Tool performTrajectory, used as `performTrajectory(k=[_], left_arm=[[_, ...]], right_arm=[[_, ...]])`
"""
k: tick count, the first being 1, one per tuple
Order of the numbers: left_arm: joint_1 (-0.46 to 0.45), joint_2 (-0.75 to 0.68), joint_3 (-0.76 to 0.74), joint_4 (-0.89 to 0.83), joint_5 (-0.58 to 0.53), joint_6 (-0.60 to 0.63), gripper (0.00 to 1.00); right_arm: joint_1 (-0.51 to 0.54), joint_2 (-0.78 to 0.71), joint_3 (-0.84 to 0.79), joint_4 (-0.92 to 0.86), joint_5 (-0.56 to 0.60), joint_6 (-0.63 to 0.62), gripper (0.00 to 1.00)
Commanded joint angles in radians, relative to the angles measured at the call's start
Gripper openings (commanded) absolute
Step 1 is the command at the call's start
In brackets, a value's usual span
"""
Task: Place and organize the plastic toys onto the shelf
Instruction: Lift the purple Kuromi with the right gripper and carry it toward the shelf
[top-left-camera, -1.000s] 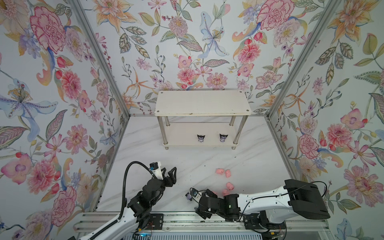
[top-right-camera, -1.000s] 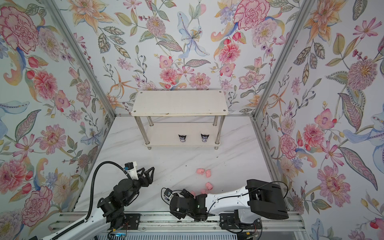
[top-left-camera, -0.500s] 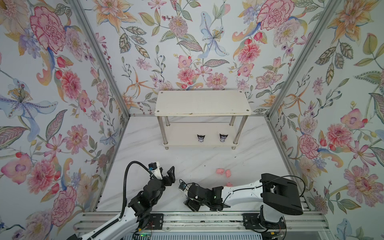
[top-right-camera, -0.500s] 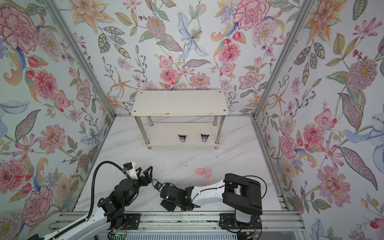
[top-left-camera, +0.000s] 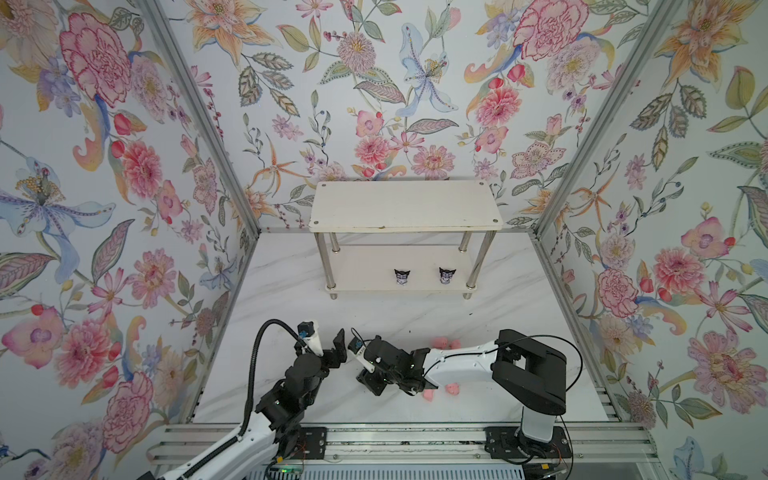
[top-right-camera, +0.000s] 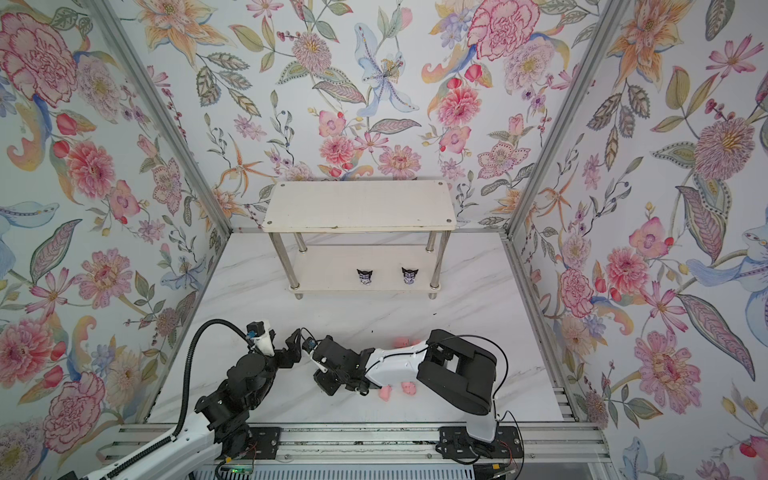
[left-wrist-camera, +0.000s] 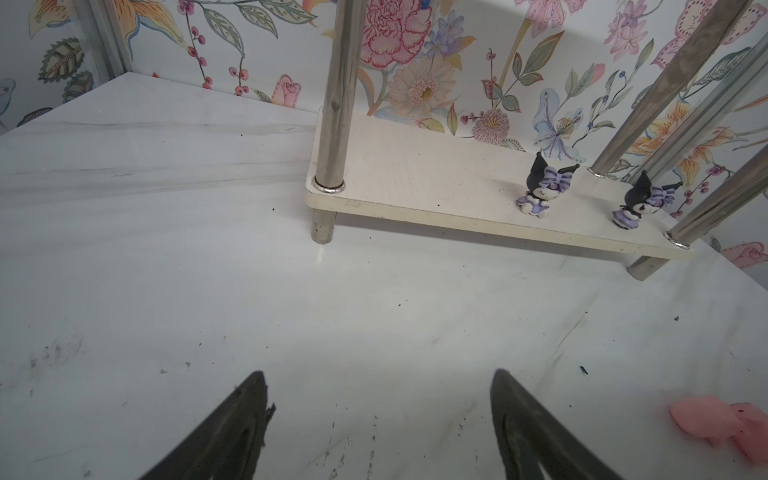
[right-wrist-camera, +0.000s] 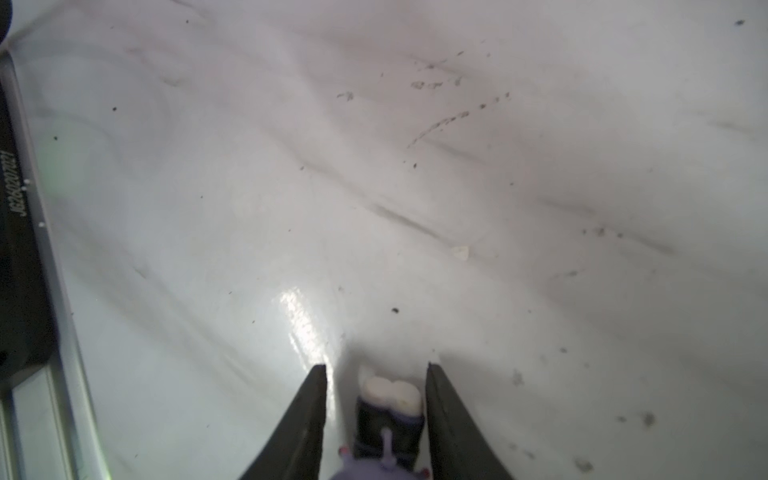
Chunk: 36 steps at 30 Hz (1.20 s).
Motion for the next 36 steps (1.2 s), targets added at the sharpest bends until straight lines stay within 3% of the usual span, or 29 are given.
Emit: performTrajectory(k=[1,8,15,20,27,36], left_arm=[[0.015,-0.007,0.008,0.001,0.055,0.061,0.86],[0.033,-0.081,0.027,-0.055,0.093,0.089,0.85],[0.035,-0.299,0.057,-0.219,-0.097,0.12,0.79],[0.042,-0.386,-0.008,-0.238,-0.137,0.088,0.77],[0.046,-0.378,-0.017,-0.209,-0.124,0.105,0.77],[0.051,-0.313,-0.011,-0.175,-0.105,0.109,0.78]], right_arm=[[-0.048,0.01,0.078,-0.039,-0.017,-0.042,0.18],[-0.148,0.057,0.248,-0.147,0.02,-0.106,0.14],[-0.221,0.169,0.5,-0.248,0.175,-0.025,0.12],[-0.228,0.265,0.676,-0.307,0.311,0.049,0.11],[-0.249,0.417,0.904,-0.4,0.411,0.151,0.11],[-0.284,0.501,1.011,-0.422,0.42,0.304,0.12]])
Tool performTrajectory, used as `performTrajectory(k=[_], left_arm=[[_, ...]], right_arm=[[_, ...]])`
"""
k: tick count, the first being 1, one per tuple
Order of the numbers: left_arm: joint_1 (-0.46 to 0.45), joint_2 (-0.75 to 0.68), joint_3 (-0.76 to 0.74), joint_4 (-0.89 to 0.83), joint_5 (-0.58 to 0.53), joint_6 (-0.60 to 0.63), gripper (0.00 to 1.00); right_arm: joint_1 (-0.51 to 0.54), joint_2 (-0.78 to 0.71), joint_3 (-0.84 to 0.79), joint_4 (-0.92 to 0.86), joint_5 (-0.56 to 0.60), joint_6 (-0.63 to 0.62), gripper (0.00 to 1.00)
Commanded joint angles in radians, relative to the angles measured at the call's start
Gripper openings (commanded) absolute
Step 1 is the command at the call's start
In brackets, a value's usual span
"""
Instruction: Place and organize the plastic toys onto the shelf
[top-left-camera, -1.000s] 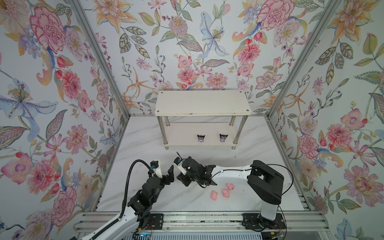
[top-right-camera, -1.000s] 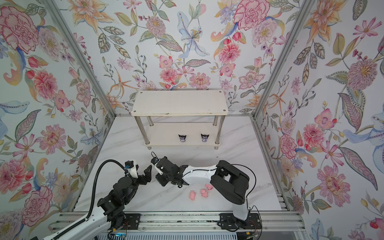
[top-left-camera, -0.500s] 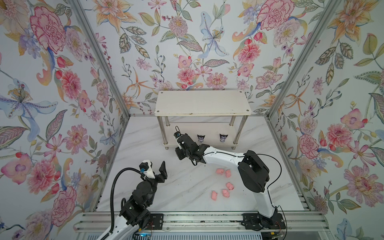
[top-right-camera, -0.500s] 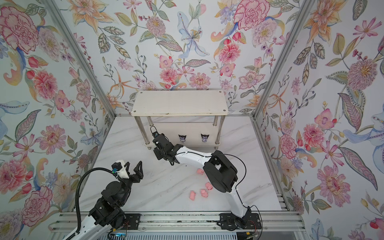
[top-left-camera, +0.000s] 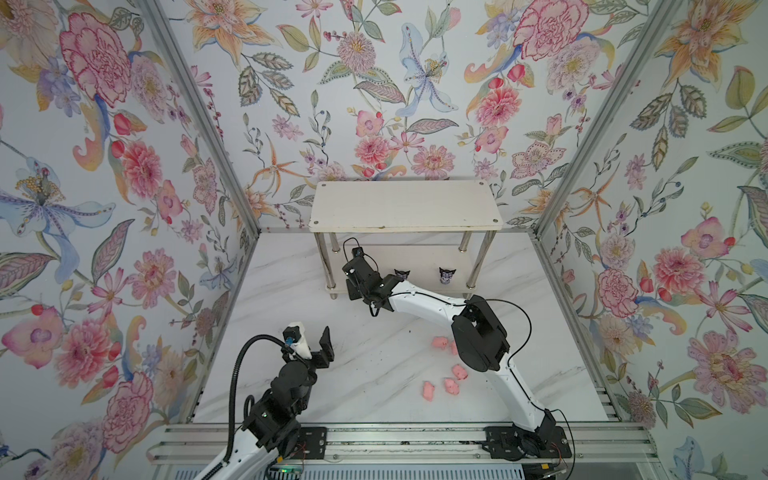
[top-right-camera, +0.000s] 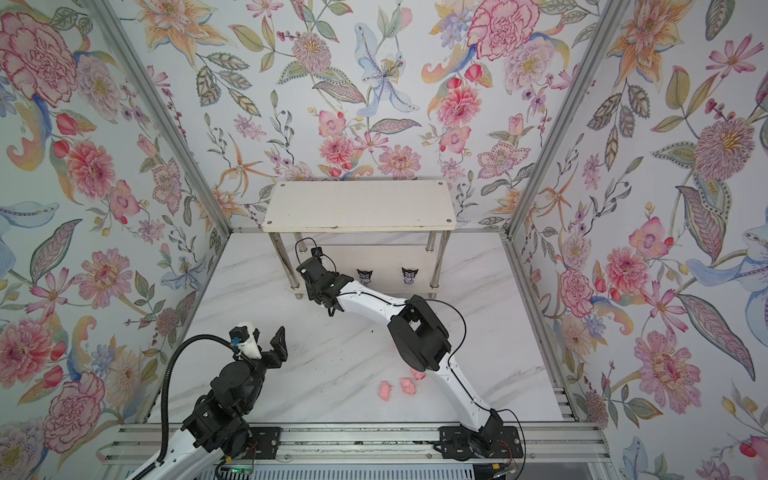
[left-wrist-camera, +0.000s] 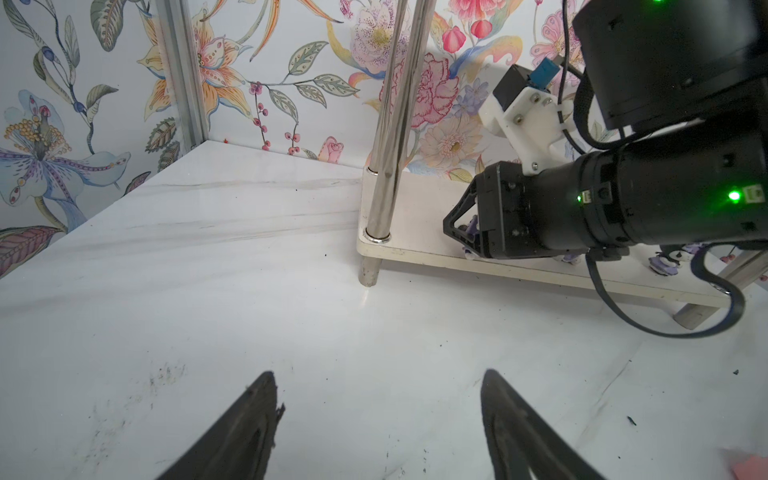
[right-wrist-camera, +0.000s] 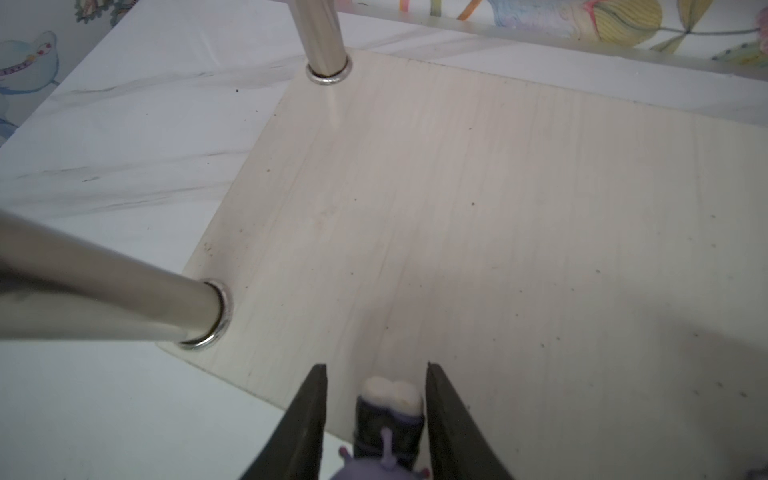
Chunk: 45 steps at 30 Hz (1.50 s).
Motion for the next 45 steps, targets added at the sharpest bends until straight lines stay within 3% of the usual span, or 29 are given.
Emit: performTrajectory(k=[1,9,19,23,26,29,45], left_arm=[[0.012,0.006,-0.002,0.023,-0.002,0.014,0.78],[0.014,-0.011,-0.006,0.02,0.0,0.014,0.78],[0.016,0.003,-0.005,0.03,0.004,0.016,0.79],[0.017,0.007,-0.005,0.034,0.007,0.017,0.79],[0.017,0.007,-0.005,0.033,0.008,0.018,0.79],[0.017,0.008,-0.005,0.034,0.008,0.019,0.79],[0.018,-0.01,-0.011,0.031,0.026,0.023,0.79]], right_arm=[[-0.007,0.028,0.052,-0.034,0.03,0.085,0.13],[-0.004,0.103,0.147,-0.059,-0.015,0.129,0.17],[-0.016,0.141,0.181,-0.06,-0.009,0.149,0.34],[-0.017,0.151,0.191,-0.059,-0.022,0.153,0.47],[-0.014,0.153,0.19,-0.06,-0.03,0.158,0.63],[-0.013,0.151,0.193,-0.06,-0.039,0.159,0.69],[0.026,-0.009,0.084,-0.064,0.012,0.094,0.81]])
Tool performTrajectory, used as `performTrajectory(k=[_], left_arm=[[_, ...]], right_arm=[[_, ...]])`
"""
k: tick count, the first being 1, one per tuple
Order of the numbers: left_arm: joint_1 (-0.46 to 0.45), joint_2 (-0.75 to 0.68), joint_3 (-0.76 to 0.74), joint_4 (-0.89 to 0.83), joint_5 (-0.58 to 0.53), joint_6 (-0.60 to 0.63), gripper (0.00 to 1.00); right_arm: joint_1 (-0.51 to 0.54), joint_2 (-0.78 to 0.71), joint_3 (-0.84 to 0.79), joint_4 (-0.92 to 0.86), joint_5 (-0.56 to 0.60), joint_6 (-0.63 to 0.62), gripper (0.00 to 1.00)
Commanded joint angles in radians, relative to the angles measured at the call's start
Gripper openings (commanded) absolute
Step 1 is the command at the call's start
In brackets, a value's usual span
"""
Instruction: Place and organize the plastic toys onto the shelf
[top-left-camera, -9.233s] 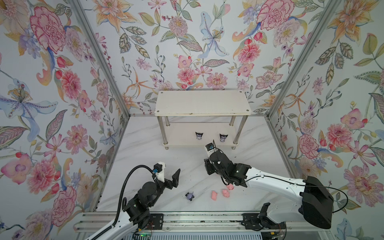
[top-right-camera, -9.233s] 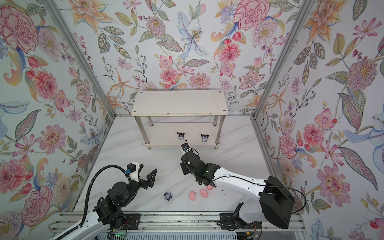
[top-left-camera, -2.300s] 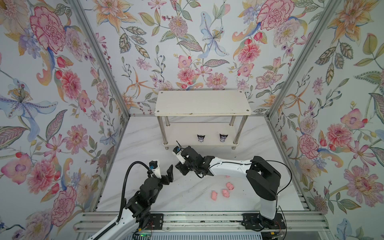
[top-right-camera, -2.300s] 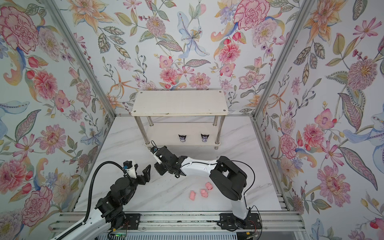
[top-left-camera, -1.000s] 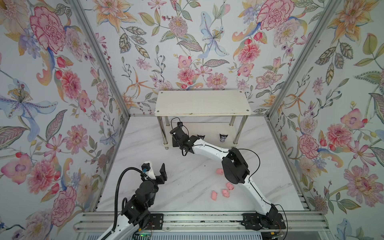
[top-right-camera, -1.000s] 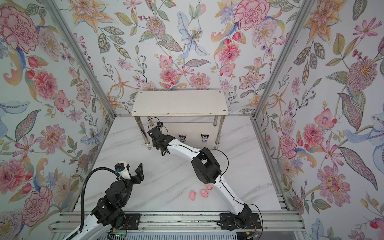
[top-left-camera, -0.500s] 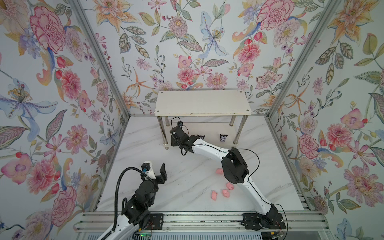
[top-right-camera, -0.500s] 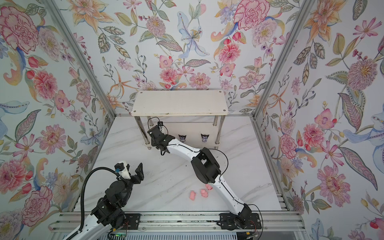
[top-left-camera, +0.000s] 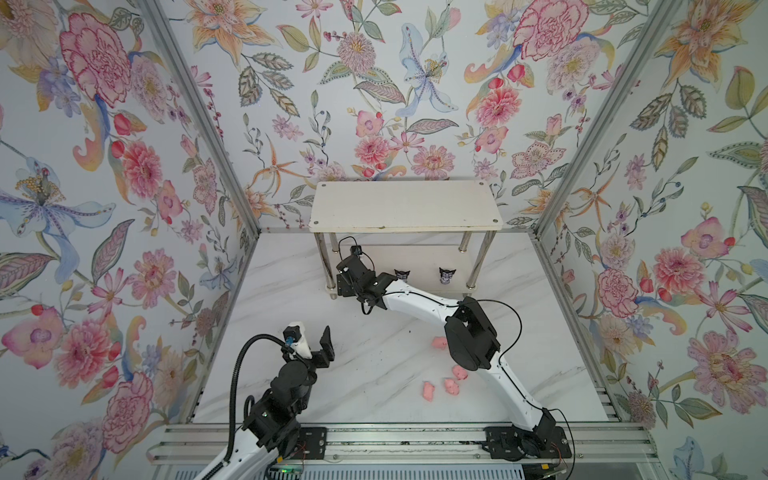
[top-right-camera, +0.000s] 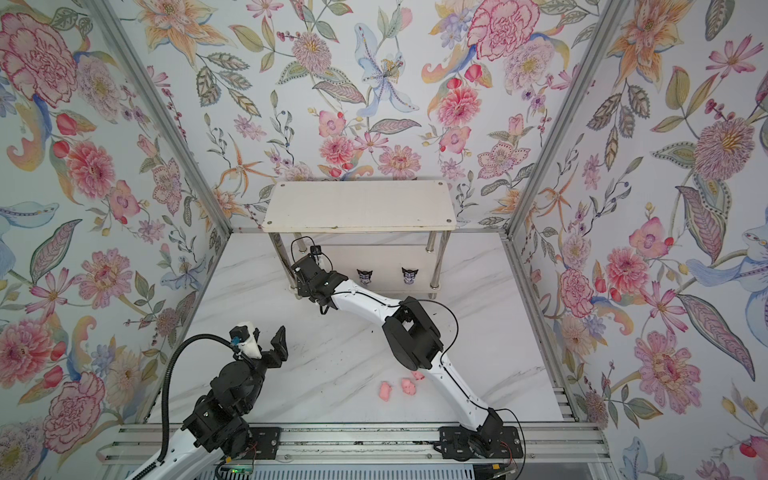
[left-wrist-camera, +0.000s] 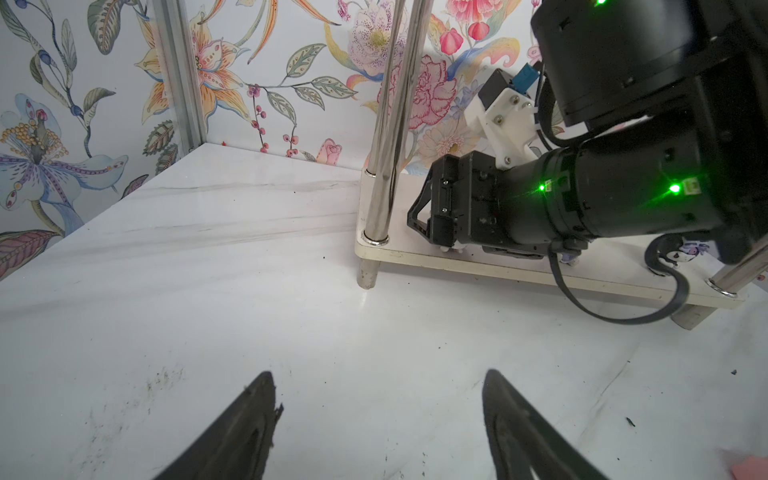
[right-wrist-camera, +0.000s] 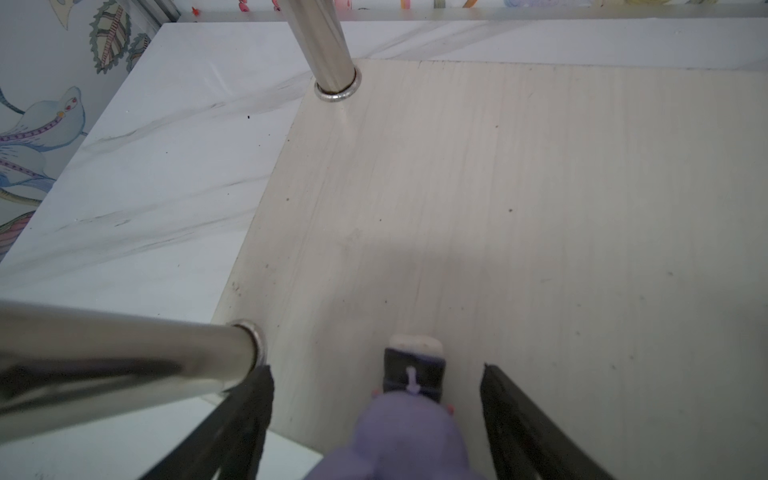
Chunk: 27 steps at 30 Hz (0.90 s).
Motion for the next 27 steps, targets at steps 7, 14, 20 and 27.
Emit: performTrajectory(k=[7,14,20,27], left_arm=[[0.011,-0.045,-0.017,0.004,0.015,0.013,0.79],[0.011,-0.032,-0.013,0.009,0.015,0.014,0.8],[0.012,-0.03,-0.015,0.012,0.012,0.013,0.8],[0.012,-0.022,-0.014,0.014,0.01,0.015,0.8]], right_arm=[[0.009,-0.081,-0.076,-0.016,0.006,0.006,0.79],[0.004,-0.059,-0.066,-0.016,0.002,0.01,0.69],[-0.005,-0.032,-0.026,-0.016,-0.008,0.009,0.54],[-0.008,0.0,0.022,-0.016,-0.015,0.006,0.51]])
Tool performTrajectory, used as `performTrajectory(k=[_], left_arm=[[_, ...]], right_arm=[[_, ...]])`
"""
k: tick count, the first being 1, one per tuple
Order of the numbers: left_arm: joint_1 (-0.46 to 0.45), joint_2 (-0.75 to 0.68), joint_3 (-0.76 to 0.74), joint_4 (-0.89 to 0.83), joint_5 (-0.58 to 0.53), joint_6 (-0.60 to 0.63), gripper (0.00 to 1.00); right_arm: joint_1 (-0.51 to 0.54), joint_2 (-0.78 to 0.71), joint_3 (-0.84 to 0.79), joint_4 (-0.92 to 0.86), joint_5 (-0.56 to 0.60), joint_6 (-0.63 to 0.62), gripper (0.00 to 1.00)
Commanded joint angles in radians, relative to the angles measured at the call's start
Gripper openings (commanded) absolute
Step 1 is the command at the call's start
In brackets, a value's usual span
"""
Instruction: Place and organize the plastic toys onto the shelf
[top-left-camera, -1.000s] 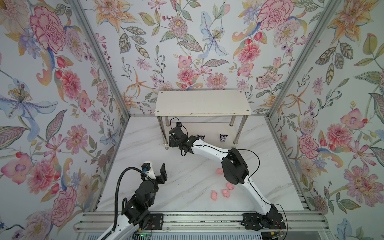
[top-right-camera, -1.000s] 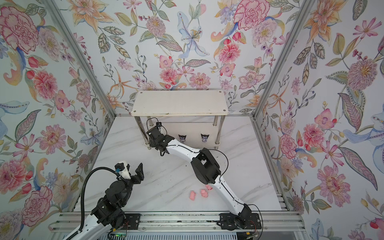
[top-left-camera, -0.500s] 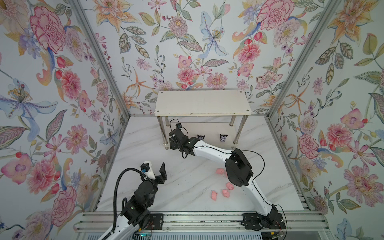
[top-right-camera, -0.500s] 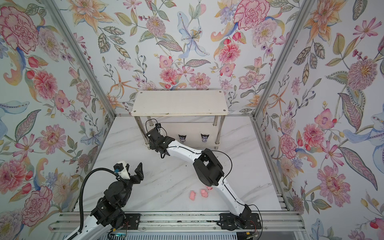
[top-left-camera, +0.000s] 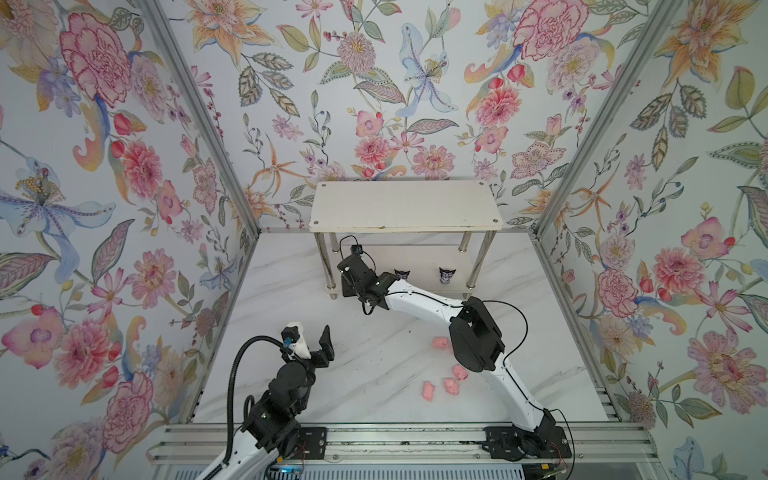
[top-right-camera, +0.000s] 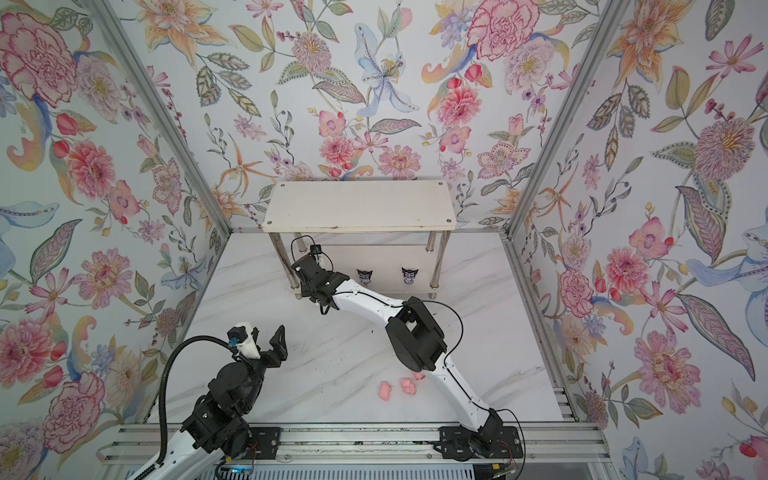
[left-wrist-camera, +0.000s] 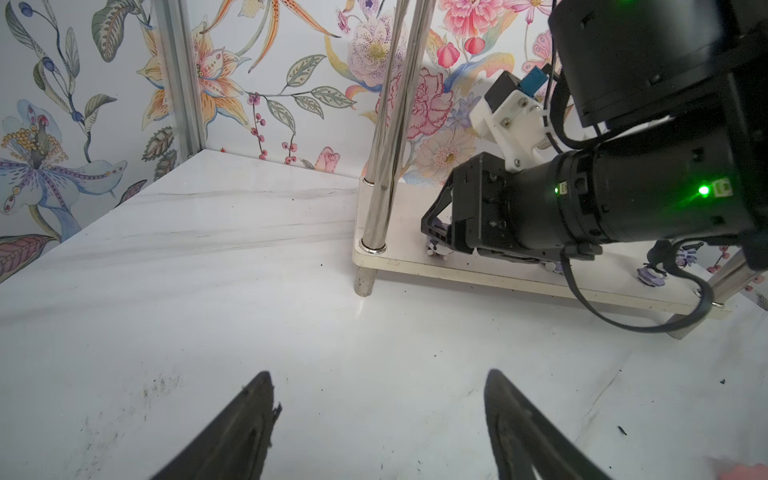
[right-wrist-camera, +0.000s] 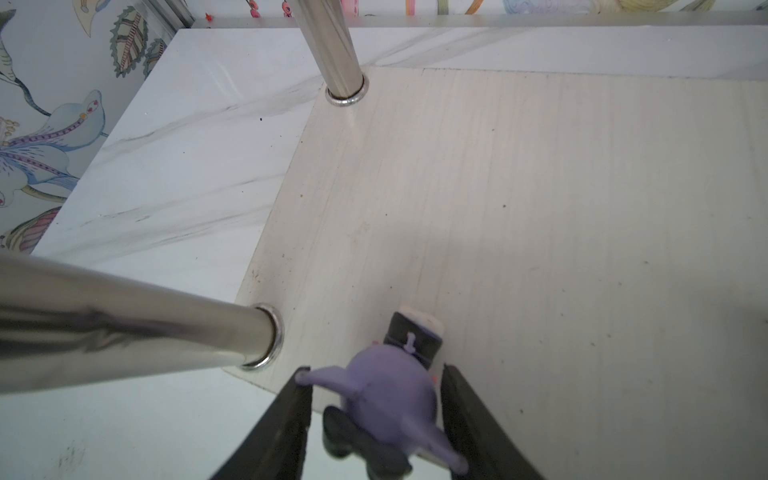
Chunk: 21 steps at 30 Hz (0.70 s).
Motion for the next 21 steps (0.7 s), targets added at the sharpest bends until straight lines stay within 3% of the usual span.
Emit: performTrajectory(k=[1,7,10,21], left_arm=[[0.012,0.007,-0.011,0.016,0.01,0.015,0.8],[0.012,0.008,-0.012,0.016,0.012,0.015,0.8],[0.012,0.008,-0.013,0.017,0.012,0.015,0.8],[0.012,0.013,-0.011,0.019,0.009,0.015,0.81]], right_arm=[[-0.007,0.032,0.042,-0.017,-0.005,0.001,0.51],[-0.014,0.041,0.043,-0.017,-0.013,-0.002,0.5],[-0.014,0.045,0.043,-0.016,-0.035,-0.012,0.42],[-0.023,0.039,0.023,0.001,-0.147,-0.142,0.32]])
